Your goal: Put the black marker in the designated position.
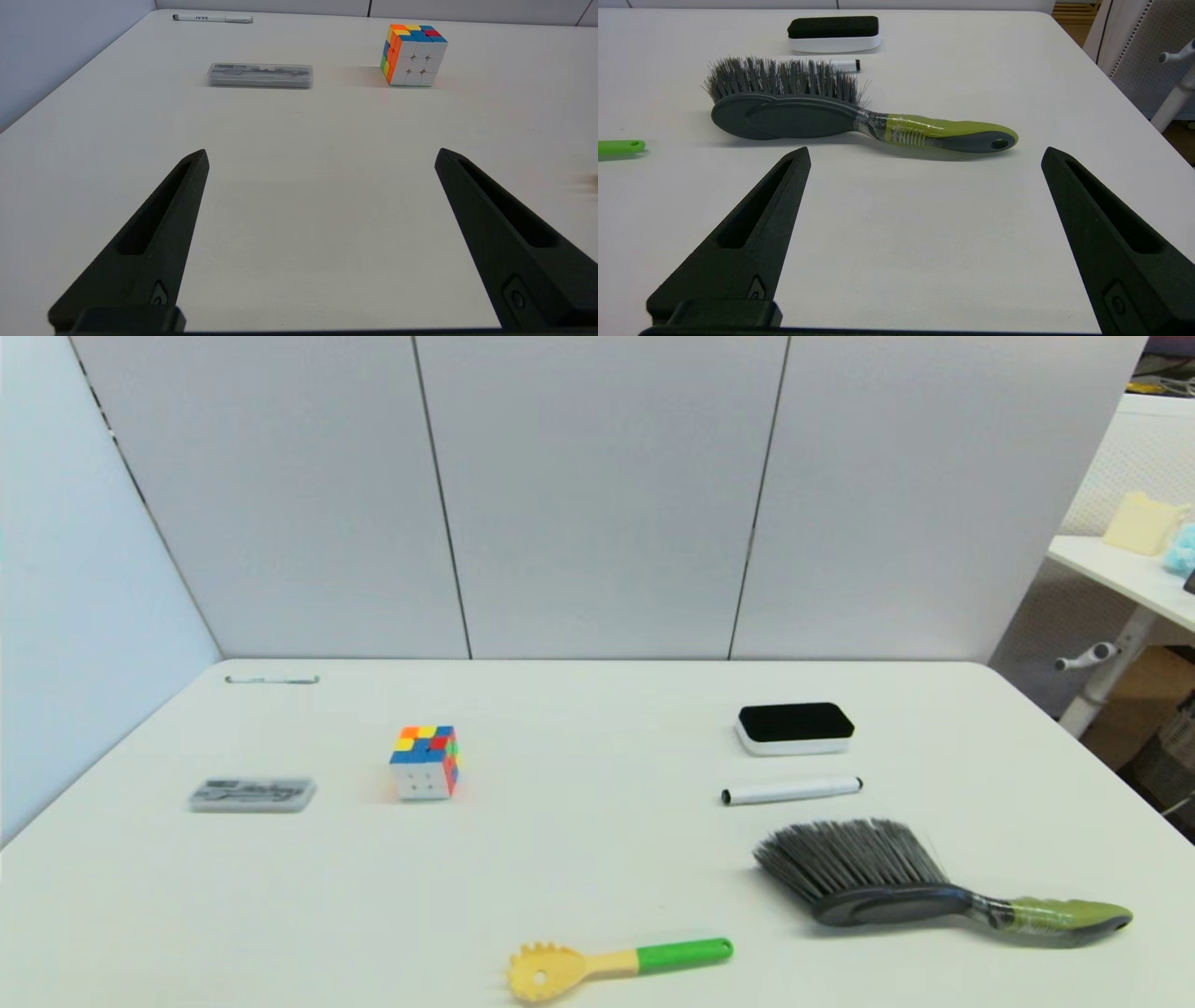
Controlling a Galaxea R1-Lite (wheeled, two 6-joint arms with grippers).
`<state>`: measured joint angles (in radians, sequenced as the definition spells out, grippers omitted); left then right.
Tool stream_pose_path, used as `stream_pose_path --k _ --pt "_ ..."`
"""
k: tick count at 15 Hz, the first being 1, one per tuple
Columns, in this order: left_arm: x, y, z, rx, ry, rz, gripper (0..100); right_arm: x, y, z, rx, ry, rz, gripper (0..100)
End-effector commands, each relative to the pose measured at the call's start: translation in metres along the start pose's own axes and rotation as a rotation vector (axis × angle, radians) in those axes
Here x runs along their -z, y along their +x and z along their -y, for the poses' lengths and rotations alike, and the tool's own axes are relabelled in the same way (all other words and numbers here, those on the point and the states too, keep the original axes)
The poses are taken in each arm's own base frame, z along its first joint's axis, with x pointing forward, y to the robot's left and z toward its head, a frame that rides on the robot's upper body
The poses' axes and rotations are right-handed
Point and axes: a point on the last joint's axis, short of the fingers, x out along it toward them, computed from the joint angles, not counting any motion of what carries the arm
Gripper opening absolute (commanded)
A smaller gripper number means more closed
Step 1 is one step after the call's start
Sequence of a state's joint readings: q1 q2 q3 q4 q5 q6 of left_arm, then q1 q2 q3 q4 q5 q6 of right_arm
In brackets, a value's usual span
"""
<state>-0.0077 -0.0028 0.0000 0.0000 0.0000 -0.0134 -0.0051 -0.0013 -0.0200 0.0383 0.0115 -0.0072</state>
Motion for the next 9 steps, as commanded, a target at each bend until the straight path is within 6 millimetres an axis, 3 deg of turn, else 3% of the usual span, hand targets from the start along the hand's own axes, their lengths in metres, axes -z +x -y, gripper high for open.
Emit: stream_pose_path --k 1,9 --pt "0.0 0.0001 0.0 0.002 0.0 -0.001 100 0.0004 0.0 0.0 -0.001 -0.011 -0.008 100" --pt "0.0 0.0001 0.0 0.0 0.0 -0.001 100 0.0004 0.0002 0.0001 0.002 0.01 -0.003 100"
